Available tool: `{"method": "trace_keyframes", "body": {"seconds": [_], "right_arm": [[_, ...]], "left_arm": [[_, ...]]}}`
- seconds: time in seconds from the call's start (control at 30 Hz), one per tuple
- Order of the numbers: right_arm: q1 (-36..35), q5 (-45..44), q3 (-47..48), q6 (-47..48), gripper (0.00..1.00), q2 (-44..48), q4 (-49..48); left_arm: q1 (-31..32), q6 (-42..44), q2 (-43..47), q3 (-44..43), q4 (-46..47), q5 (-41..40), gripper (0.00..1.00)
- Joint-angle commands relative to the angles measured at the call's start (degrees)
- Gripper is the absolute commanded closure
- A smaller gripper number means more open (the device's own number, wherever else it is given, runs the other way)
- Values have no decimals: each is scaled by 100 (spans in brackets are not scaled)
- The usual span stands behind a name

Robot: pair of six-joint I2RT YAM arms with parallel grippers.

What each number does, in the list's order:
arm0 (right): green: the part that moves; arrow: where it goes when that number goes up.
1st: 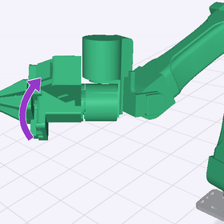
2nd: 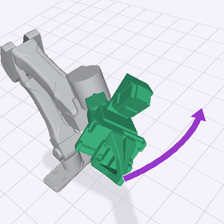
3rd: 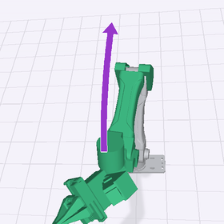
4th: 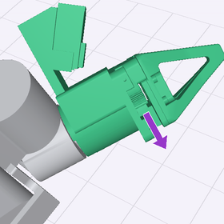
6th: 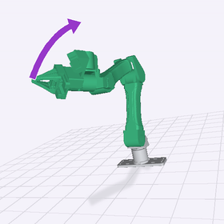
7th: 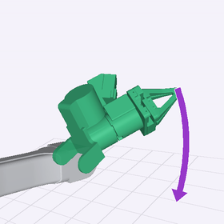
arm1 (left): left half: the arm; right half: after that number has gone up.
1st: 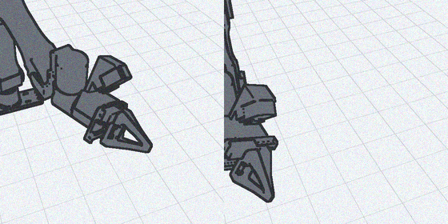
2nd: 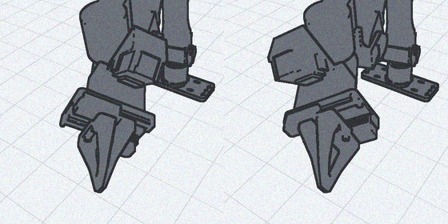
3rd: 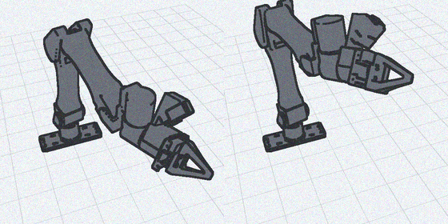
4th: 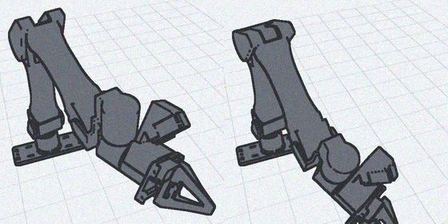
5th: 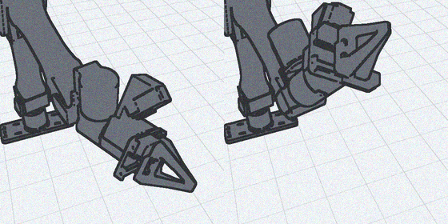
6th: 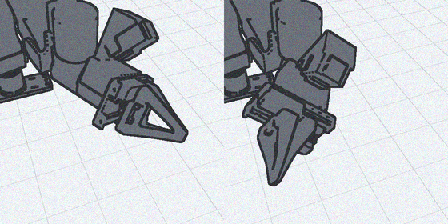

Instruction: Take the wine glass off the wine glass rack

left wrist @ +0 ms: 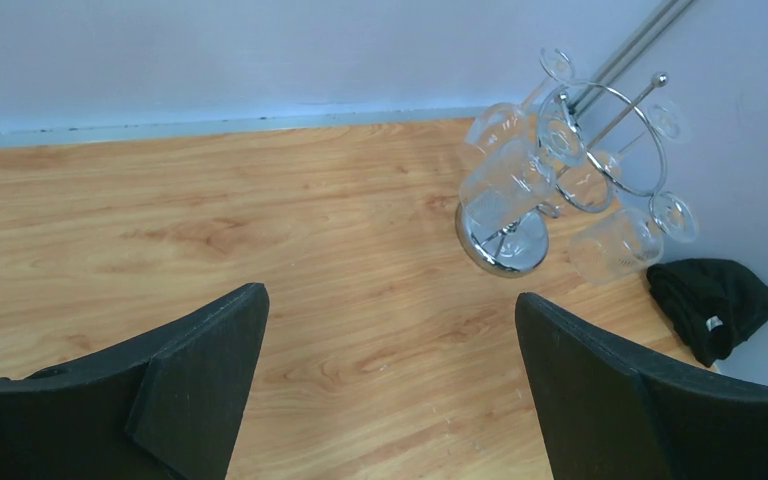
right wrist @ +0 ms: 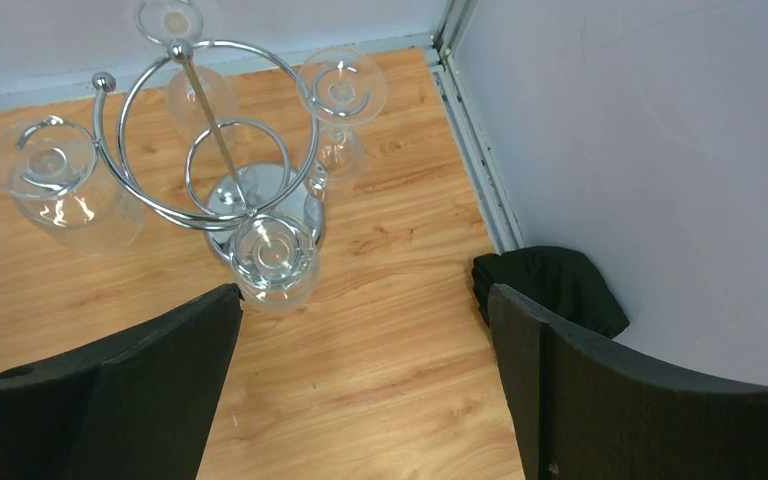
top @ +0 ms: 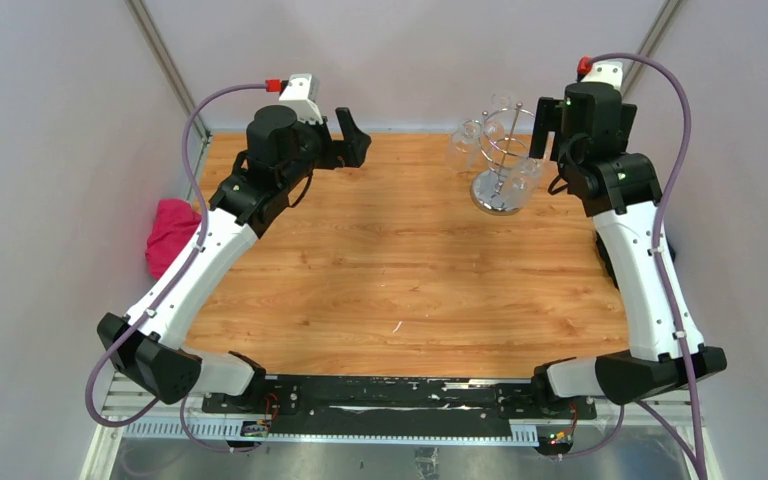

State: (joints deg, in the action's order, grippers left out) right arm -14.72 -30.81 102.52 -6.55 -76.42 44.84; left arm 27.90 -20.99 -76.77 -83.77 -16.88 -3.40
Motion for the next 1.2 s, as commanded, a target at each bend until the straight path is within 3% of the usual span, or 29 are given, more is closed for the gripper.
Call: {"method": "trace_keyframes", "body": {"seconds": [0.0,0.47,0.57,0.67,0.73,0.87,1.03,1.17], "right_arm": [[11,79,-175,-27,1,91,182],[64,176,-1249,-286,1,1011,-600],[429,859,-1637,-637,2,1346,-780],[1281,2508,-2184,-1319,4,1552,-1117],[1746,3544,-2487,-1760,5,1575,-1382],[2409,4675,-3158,-2337,7,1737,-2173],[2879,5568,-3693,-2758,11,1743,-2838],[3155,6000,-4126,-3080,25,1671,-3430]], "left_arm": [[22,87,123,-47,-56,-75,0],[22,52,201,101,-49,5,0],[22,51,138,125,-22,48,0],[-43,59,-30,19,-158,67,0],[-349,-262,-124,56,-21,718,0],[-1199,-1771,-273,790,2095,2904,1],[-1375,-2256,-959,513,2687,3713,1],[-1368,-3408,-1594,471,4075,4568,5]]}}
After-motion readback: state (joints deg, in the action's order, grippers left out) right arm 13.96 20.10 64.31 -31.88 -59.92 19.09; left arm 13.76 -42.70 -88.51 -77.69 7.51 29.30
